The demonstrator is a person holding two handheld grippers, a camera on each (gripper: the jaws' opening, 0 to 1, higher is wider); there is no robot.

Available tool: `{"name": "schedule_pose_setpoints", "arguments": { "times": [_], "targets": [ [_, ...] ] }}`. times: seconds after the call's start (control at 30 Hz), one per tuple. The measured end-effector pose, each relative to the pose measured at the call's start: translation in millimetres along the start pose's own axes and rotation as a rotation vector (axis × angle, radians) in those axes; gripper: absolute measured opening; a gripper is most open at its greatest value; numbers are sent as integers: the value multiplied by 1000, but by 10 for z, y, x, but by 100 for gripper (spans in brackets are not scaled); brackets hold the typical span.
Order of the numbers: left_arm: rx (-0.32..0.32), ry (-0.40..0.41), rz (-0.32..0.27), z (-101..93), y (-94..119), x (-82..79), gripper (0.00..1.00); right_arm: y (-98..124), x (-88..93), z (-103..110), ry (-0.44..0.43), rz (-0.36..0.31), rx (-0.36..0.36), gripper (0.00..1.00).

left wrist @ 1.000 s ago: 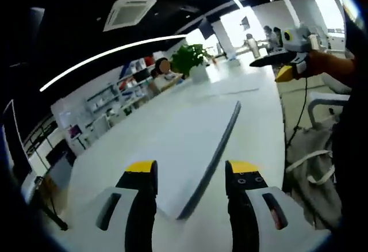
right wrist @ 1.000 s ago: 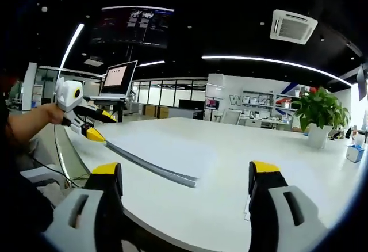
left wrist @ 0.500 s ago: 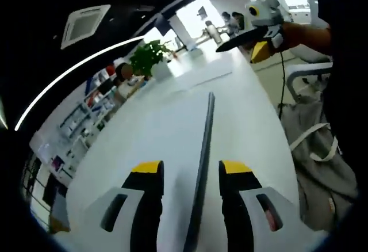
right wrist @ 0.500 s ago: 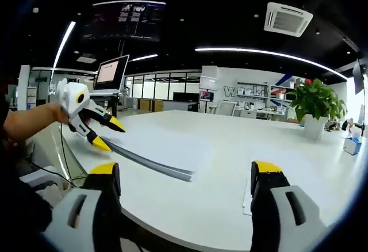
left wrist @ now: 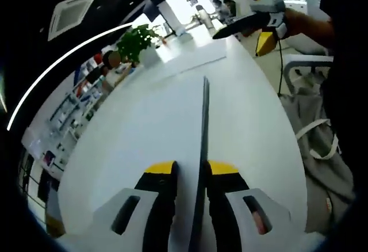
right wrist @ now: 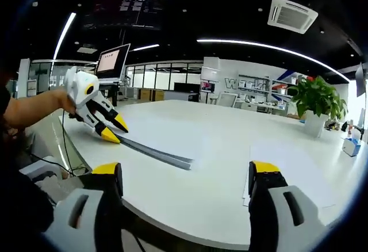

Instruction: Grasp the top corner of one sheet in the document stack and pull a single sheet out from the document stack, separating that one sheet from the rest and lifting it clear until the single sheet is fully removed from the stack

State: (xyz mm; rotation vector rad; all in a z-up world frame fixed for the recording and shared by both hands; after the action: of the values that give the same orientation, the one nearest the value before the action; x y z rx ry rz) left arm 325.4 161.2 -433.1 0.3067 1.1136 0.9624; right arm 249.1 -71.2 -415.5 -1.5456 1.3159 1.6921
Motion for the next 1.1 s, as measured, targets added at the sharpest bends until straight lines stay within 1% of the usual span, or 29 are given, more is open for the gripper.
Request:
{"name": "schedule_pose_setpoints", "arguments": {
  "times": [0.1,0.17,0.23,0.33,0.47,0.53,0.57,0.6,0.67,0.7,0.73,0.77,0.83,0.87,0.9,0.93,1.0,1.07,1.1],
  "targets": [
    [-15,6,-6,-9,0,7,17,-35,49,25,20,30,-4,88],
    [-34,-17,-6,-22,-1,12,17,-53,86,39,26,51,-12,87],
    [-47,-33,-1,-32,-4,7,17,-52,106,42,25,58,-14,87],
    [-59,-46,4,-42,2,-1,15,-45,104,37,24,56,-13,85],
    [-77,-65,3,-61,4,-3,13,-16,42,16,18,34,-2,84],
    [-72,-62,-1,-46,7,0,14,-9,23,9,19,29,2,83],
    [-46,-40,-5,-50,8,-1,15,-6,19,9,20,27,4,83],
    [-6,-7,-6,-60,13,-1,17,-6,24,9,22,29,6,83],
    [67,44,-3,-69,24,-7,23,-12,61,14,29,46,8,82],
    [92,58,2,-69,29,-9,25,-14,78,19,32,55,7,82],
    [108,56,9,-50,30,-15,26,-14,88,23,34,58,6,82],
    [106,50,12,-37,27,-19,25,-12,94,25,35,60,5,82],
    [99,23,27,-6,15,-22,21,-9,96,26,34,59,2,82],
    [99,23,31,12,10,-29,18,-8,94,24,32,58,2,82],
    [105,42,39,33,11,-29,17,-3,89,22,31,56,2,82],
    [120,80,44,38,10,-29,16,-1,82,19,32,54,3,82],
    [157,134,44,54,10,-32,16,4,74,16,33,51,4,82],
    [215,194,41,70,13,-34,18,5,76,11,34,52,6,82],
    [261,261,39,94,14,-33,18,4,80,10,34,54,7,82]
  ]
}}
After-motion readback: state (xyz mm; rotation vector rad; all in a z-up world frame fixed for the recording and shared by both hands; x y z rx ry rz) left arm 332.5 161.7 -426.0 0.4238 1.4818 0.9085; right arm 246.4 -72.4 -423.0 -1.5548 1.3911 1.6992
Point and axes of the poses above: the point that each gripper's makers call its tool centre point, and the gripper's own axes: y roughly backward along the fingers, z roughly to its left, x roughly out of its underside, the point moved 5 cm from there along y, roughly backward along the fingers, and after that the axes turned 9 degrees about z, right-handed, at the moved point
